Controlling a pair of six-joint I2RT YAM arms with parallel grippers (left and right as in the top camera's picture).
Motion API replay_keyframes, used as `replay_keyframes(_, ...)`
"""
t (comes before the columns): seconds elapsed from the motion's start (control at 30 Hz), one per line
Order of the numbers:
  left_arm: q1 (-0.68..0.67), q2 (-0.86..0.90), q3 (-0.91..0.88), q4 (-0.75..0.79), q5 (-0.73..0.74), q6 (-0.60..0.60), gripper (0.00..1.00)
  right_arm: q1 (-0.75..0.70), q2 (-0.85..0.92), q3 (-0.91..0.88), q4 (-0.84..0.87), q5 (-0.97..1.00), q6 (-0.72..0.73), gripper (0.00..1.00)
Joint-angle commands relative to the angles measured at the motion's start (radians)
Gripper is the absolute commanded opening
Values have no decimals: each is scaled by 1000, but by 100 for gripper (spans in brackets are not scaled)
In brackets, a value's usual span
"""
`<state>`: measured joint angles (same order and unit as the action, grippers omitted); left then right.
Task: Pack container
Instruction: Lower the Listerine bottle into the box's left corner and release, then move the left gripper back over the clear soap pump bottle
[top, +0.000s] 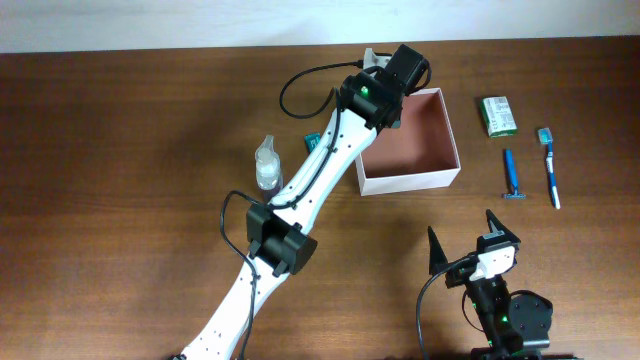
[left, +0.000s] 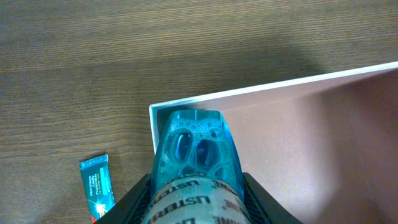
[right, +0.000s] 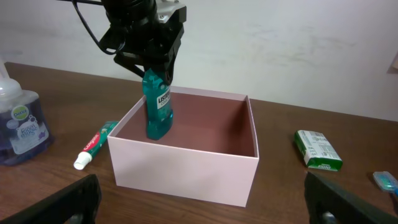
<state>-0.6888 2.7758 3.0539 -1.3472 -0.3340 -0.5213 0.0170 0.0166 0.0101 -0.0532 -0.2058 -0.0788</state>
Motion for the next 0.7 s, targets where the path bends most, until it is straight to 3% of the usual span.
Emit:
replay_keyframes(0.0,3,-6,23,-4,-36,-13,27,10,-4,-4,-7,8,5,99)
replay_keyframes(0.17,3,-6,23,-7,-21,-14,29,10,-4,-4,-7,8,4,99)
replay_keyframes(0.3,3,-6,23,-7,-21,-13,35,10,-4,-4,-7,8,5,99)
replay_keyframes(0.43,3,-6,23,-1,-22,-13,52,10,-4,-4,-7,8,5,99)
replay_keyframes(0.67,7,-6,23,8,-22,-12,58,10,-4,-4,-7,8,5,99)
